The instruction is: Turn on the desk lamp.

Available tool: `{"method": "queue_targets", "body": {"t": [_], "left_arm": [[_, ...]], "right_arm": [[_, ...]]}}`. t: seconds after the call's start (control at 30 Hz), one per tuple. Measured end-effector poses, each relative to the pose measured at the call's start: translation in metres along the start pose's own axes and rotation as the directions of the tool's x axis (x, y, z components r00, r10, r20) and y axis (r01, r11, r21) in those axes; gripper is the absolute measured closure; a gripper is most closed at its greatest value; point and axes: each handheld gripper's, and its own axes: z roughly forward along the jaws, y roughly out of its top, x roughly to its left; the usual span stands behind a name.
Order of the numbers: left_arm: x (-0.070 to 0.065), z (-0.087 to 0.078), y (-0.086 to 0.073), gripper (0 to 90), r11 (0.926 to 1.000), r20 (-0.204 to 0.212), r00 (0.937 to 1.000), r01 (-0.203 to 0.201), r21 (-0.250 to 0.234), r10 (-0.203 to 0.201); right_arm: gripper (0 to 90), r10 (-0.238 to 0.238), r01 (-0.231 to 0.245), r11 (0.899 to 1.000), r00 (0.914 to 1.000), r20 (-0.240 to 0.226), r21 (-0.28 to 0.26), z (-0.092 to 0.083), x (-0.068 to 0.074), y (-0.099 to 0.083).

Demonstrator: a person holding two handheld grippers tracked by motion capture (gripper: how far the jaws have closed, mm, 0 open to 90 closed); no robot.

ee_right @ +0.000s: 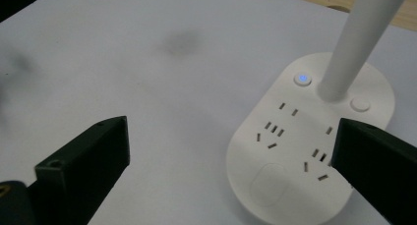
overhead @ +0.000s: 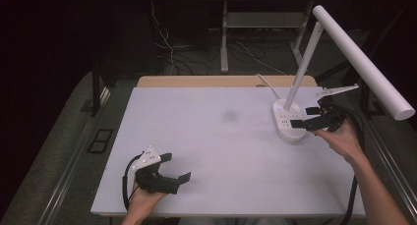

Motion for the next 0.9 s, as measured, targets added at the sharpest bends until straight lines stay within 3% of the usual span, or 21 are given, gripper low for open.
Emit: {"method": "queue_targets", "body": {"t": [0.33, 0.37, 0.47, 0.5, 0.63, 0.9], "left_arm": [[0.0, 0.0, 0.0, 0.0, 1.0, 0.0, 1.0, 0.005, -0.001, -0.005], [0.0, 0.0, 0.0, 0.0, 1.0, 0.001, 1.0, 0.005, -0.001, -0.005], [0.0, 0.0, 0.0, 0.0, 1.0, 0.0, 1.0, 0.004, 0.0, -0.004], [0.0, 0.0, 0.0, 0.0, 1.0, -0.001, 1.0, 0.002, 0.002, -0.002], [0.0, 0.0, 0.0, 0.0, 1.0, 0.001, 1.0, -0.001, 0.002, 0.001], [0.0, 0.0, 0.0, 0.0, 1.0, -0.001, 1.0, 0.002, -0.001, -0.002]], "right_arm": [[0.9, 0.017, -0.017, 1.0, 0.9992, 0.037, 0.002, 0.004, -0.022, 0.012], [6.6, 0.011, -0.011, 1.0, 0.9993, 0.036, 0.008, 0.006, -0.026, 0.013], [6.6, 0.015, -0.015, 1.0, 0.9983, 0.056, 0.005, 0.009, -0.03, 0.013], [13.1, 0.024, -0.025, 1.0, 0.9977, 0.064, 0.009, 0.011, -0.036, 0.013], [15.8, 0.037, -0.038, 0.999, 0.9963, 0.077, 0.013, 0.014, -0.045, 0.013], [31.6, 0.045, -0.046, 0.999, 0.9951, 0.088, 0.009, 0.021, -0.058, 0.013]]}}
